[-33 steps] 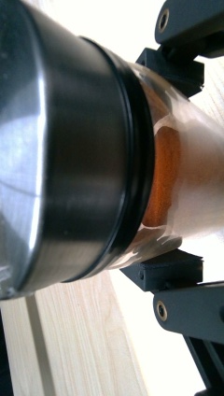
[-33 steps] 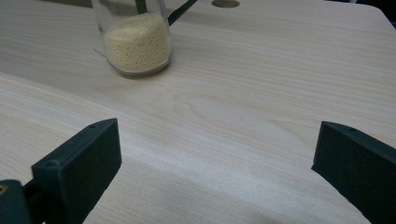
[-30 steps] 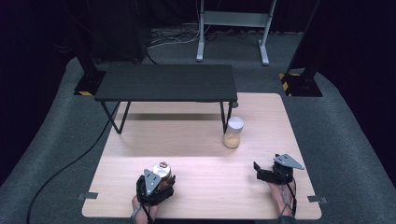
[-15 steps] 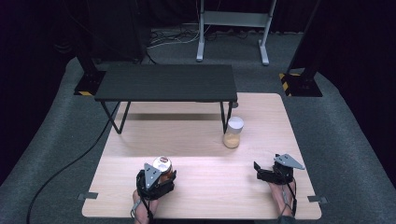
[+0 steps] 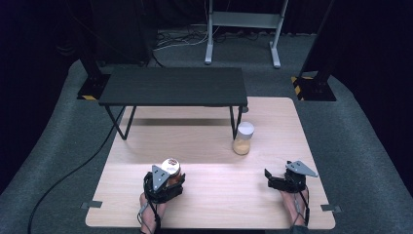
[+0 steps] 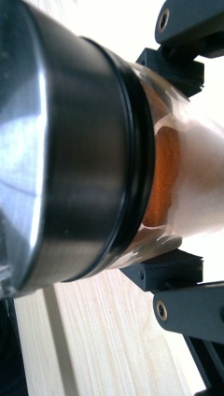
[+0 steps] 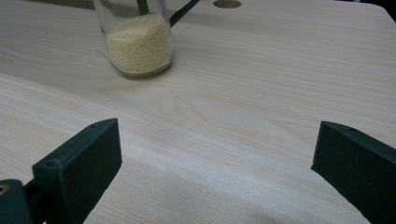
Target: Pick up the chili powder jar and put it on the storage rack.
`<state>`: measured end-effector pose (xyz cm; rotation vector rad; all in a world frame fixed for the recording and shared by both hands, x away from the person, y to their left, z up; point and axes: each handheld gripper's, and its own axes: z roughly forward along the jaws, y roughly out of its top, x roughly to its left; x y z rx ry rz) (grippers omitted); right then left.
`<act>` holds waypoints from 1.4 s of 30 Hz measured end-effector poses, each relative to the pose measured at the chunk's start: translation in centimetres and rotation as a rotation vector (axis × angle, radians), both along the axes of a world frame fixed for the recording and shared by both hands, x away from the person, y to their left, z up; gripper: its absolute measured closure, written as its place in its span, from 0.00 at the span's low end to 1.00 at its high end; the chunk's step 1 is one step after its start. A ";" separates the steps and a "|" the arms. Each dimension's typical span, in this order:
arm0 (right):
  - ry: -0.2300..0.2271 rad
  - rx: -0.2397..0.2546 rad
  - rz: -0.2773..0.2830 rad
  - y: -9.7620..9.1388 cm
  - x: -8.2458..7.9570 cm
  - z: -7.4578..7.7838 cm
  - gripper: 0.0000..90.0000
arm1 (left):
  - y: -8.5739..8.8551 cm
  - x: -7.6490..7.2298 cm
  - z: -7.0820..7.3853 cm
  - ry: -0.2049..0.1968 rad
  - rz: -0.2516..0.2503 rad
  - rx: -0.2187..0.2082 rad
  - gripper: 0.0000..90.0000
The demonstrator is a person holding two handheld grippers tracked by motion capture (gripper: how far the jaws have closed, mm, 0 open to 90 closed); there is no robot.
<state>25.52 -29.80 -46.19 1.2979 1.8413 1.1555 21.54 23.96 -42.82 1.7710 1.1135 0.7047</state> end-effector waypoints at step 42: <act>0.002 0.000 0.006 -0.1 0.0 0.0 0.00 | -0.2 4.1 2.0 -0.004 -0.055 0.020 0.35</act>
